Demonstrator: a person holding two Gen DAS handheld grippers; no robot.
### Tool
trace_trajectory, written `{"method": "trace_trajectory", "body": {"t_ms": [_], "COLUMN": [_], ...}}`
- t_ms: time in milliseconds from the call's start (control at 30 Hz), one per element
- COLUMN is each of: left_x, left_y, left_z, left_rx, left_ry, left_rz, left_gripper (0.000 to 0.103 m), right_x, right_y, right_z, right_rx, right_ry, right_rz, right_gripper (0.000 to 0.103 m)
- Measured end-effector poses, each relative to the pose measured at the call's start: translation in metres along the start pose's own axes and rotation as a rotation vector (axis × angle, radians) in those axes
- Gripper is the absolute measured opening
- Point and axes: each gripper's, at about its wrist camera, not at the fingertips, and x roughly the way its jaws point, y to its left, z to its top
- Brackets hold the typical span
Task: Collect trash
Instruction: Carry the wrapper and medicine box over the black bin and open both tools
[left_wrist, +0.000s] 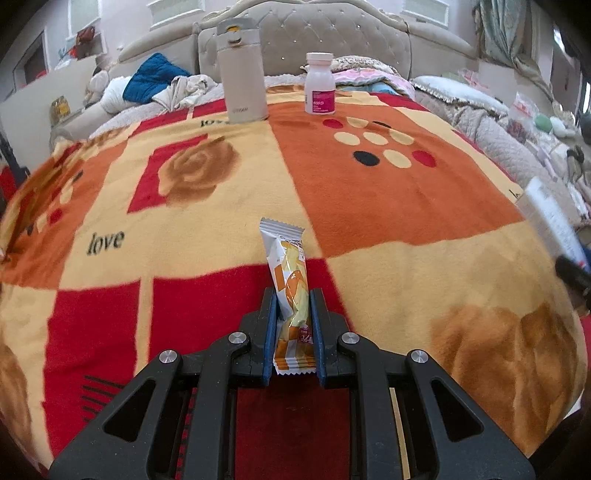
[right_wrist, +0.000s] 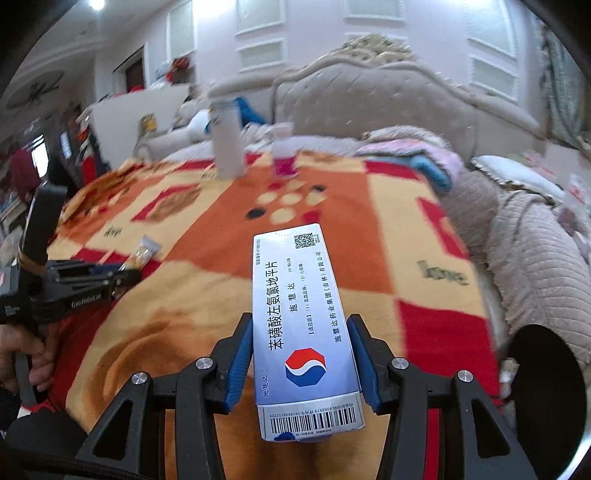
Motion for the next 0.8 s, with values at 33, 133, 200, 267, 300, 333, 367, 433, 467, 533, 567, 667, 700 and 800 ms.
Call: {"method": "trace_trajectory", "body": {"t_ms": [33, 133, 200, 267, 300, 333, 367, 433, 467, 533, 567, 667, 700, 800], "left_x": [-0.006, -0.023, -0.032, -0.039, -0.041, -0.043, -0.045, -0.050, -0.053, -0.057, -0.058, -0.057, -0.053, -0.041], "left_y": [-0.006, -0.030, -0.055, -0.083, -0.093, -0.109, -0.122, -0.146, -0.158, -0.186, -0.202, -0.243, -0.259, -0.302], "left_z": [0.006, 0.023, 0.034, 0.045, 0.048, 0.053, 0.057, 0.062, 0.064, 0.065, 0.065, 0.063, 0.062, 0.056], "left_rx": [0.002, 0.027, 0.070, 0.112, 0.125, 0.139, 0.141, 0.143, 0.149, 0.171, 0.188, 0.232, 0.248, 0.302], "left_ry": [-0.009, -0.045, -0.070, -0.086, -0.090, -0.095, -0.095, -0.097, -0.099, -0.108, -0.107, -0.099, -0.087, -0.059], "left_rz": [-0.015, -0.057, -0.084, -0.113, -0.126, -0.147, -0.171, -0.212, -0.231, -0.265, -0.286, -0.328, -0.354, -0.421], "left_gripper": [0.015, 0.015, 0.015, 0.015, 0.015, 0.015, 0.015, 0.015, 0.015, 0.015, 0.015, 0.015, 0.015, 0.015], "right_x": [-0.004, -0.018, -0.028, -0.041, -0.049, -0.056, -0.062, -0.076, -0.081, -0.091, -0.095, -0.103, -0.105, -0.106], "right_y": [-0.005, -0.028, -0.050, -0.070, -0.080, -0.090, -0.098, -0.117, -0.125, -0.143, -0.152, -0.177, -0.184, -0.198], "right_z": [0.000, -0.005, -0.010, -0.014, -0.016, -0.018, -0.019, -0.022, -0.024, -0.030, -0.033, -0.044, -0.048, -0.055], "right_rx": [0.010, 0.055, 0.107, 0.151, 0.176, 0.199, 0.215, 0.260, 0.282, 0.329, 0.357, 0.426, 0.447, 0.466], "right_ry": [-0.008, -0.028, -0.032, -0.056, -0.068, -0.079, -0.088, -0.106, -0.111, -0.118, -0.118, -0.103, -0.095, -0.060], "right_rz": [-0.009, -0.047, -0.077, -0.094, -0.105, -0.117, -0.125, -0.164, -0.176, -0.199, -0.220, -0.281, -0.293, -0.332], "right_gripper": [0.048, 0.048, 0.048, 0.048, 0.048, 0.048, 0.048, 0.048, 0.048, 0.048, 0.048, 0.048, 0.048, 0.048]}}
